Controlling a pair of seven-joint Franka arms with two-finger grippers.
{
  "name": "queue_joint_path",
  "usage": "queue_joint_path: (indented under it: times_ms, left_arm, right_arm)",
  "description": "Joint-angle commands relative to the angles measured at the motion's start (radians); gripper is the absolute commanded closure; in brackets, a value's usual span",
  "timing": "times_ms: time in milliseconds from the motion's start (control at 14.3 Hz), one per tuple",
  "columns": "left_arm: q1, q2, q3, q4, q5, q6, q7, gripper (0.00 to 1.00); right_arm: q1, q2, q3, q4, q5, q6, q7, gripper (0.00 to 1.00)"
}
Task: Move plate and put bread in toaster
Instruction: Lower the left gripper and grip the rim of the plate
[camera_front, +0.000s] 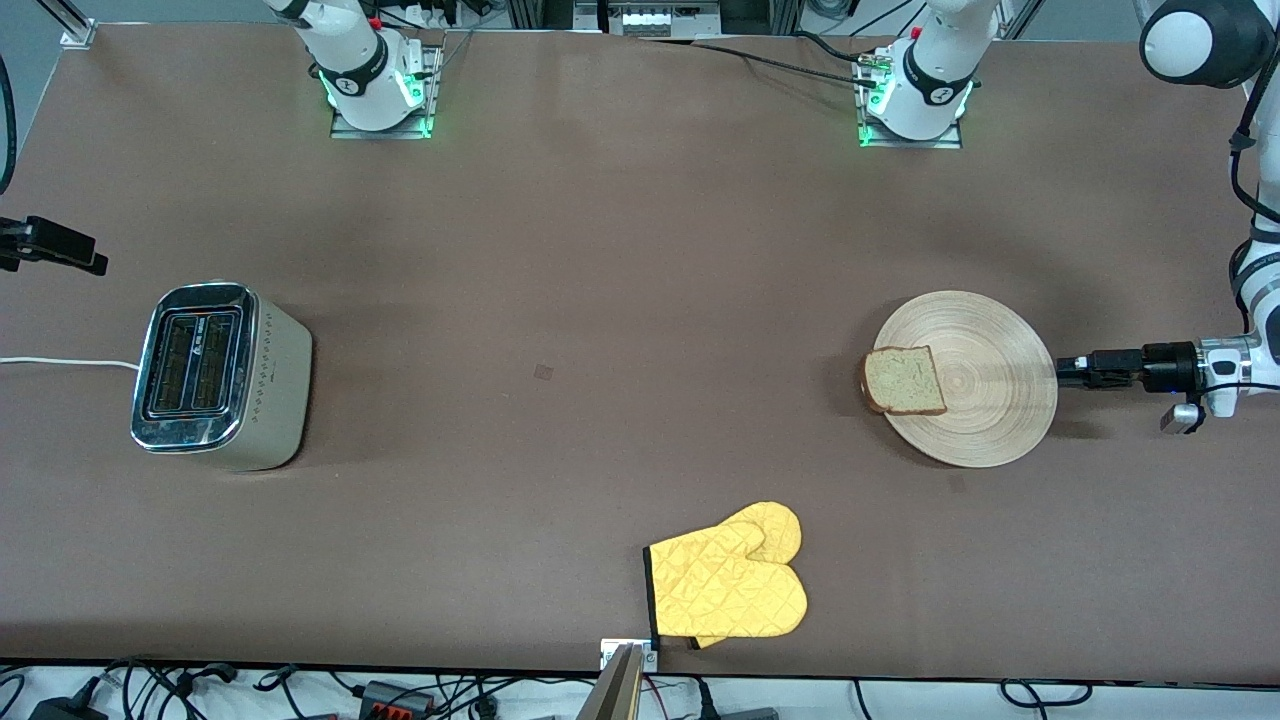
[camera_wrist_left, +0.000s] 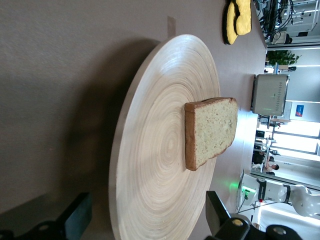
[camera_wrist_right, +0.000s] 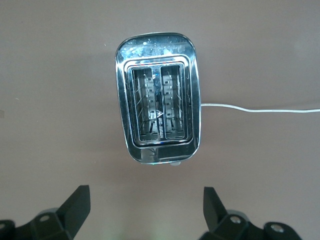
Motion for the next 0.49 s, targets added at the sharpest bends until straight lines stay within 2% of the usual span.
queue_joint_path:
  times_ms: [0, 70, 209, 348, 418]
  left_arm:
    - [0.004, 0.013, -0.004, 0.014, -0.016, 0.033, 0.021, 0.00]
    - [0.003, 0.022, -0.004, 0.010, -0.019, 0.036, 0.021, 0.01]
    - [-0.002, 0.033, -0.007, 0.010, -0.020, 0.041, 0.021, 0.12]
    - [-0.007, 0.031, -0.012, 0.001, -0.014, 0.062, 0.021, 0.33]
    - [-0.011, 0.033, -0.013, -0.003, -0.013, 0.069, 0.021, 0.49]
  right_arm:
    - [-0.005, 0.011, 0.001, 0.024, -0.008, -0.017, -0.018, 0.00]
    - [-0.007, 0.011, 0.001, 0.023, -0.008, -0.017, -0.018, 0.00]
    - [-0.009, 0.011, 0.001, 0.024, -0.008, -0.017, -0.018, 0.00]
    - [-0.009, 0.011, 0.001, 0.024, -0.008, -0.017, -0.018, 0.00]
    - [-0.009, 0.011, 0.001, 0.024, -0.008, -0.017, -0.018, 0.00]
